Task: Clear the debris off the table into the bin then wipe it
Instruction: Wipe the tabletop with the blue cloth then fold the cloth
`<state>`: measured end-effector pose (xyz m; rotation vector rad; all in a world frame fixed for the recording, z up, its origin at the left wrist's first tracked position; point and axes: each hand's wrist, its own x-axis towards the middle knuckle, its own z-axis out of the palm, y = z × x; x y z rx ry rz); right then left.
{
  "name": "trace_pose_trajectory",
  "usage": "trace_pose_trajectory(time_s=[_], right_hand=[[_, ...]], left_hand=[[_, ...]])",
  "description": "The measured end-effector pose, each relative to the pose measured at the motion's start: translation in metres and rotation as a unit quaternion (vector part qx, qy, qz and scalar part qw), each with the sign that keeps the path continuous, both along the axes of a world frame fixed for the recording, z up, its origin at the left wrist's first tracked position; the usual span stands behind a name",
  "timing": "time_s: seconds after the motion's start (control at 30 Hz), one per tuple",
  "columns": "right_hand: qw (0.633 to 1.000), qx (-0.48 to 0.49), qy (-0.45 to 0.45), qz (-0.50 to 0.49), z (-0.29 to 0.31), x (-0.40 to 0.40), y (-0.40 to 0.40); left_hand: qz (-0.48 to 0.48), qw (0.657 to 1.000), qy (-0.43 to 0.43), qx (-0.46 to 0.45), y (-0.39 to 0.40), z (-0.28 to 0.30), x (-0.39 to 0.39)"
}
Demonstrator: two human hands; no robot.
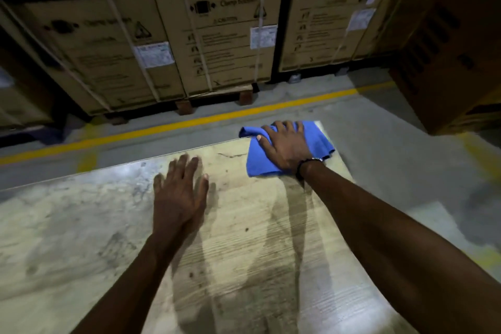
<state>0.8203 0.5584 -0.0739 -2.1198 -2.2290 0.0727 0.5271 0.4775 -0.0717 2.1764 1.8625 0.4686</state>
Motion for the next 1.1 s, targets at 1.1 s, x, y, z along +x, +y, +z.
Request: trace_pose_trajectory(time_s=[1.1], right_hand=[[0.988,0.008,0.076,0.133,-0.011,-0.605,-0.064]], left_hand=[[0.15,0.987,0.047,-0.037,-0.076,-0.003,-0.523]])
